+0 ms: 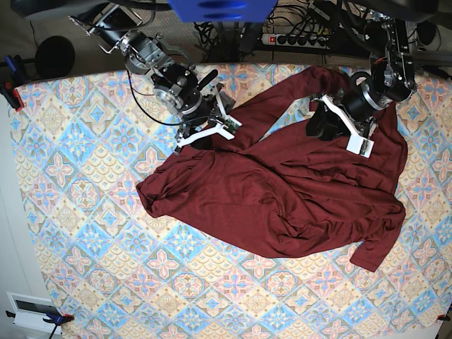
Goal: Layout the t-shirt on the table in an organized manner, then fold the t-shirt properly
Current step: 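Pull the shirt apart with both grippers, spreading it out, then drag the held fabric with both grippers away from each other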
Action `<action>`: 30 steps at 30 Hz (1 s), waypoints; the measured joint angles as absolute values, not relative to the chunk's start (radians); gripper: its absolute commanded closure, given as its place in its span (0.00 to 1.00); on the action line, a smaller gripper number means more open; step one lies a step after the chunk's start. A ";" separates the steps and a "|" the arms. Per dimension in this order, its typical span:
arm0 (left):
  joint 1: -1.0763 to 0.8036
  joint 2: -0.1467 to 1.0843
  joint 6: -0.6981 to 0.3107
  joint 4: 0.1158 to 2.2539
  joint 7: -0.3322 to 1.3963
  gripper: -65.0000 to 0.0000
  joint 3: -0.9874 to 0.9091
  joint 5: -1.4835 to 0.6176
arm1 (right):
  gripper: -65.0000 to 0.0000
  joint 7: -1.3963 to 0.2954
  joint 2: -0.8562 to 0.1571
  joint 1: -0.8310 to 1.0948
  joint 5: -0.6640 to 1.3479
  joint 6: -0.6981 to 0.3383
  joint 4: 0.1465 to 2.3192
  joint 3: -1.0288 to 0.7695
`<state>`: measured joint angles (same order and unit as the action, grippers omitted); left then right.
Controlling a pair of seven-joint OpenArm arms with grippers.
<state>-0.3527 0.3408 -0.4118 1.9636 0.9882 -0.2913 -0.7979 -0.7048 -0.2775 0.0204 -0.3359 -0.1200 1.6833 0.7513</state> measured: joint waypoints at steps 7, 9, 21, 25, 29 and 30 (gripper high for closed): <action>-0.357 0.341 -0.412 1.964 0.987 0.66 -0.293 -0.799 | 0.55 -0.719 -0.280 -0.023 -0.337 -0.121 1.673 0.780; -0.366 0.340 -0.412 1.964 0.988 0.66 -0.292 -0.803 | 0.55 -0.725 -0.280 -0.043 -0.337 -0.124 1.671 0.781; -0.367 0.321 -0.413 1.949 0.983 0.66 -0.293 -0.803 | 0.55 -0.722 -0.282 -0.129 -0.340 -0.120 1.654 0.786; -0.360 0.321 -0.411 1.891 0.987 0.66 -0.293 -0.795 | 0.55 -0.713 -0.280 -0.147 -0.340 -0.120 1.585 0.786; -0.360 0.320 -0.412 1.887 0.984 0.66 -0.293 -0.803 | 0.55 -0.696 -0.282 -0.170 -0.337 -0.123 1.549 0.810; -0.360 0.319 -0.412 1.887 0.984 0.66 -0.293 -0.807 | 0.55 -0.695 -0.282 -0.184 -0.337 -0.121 1.540 0.820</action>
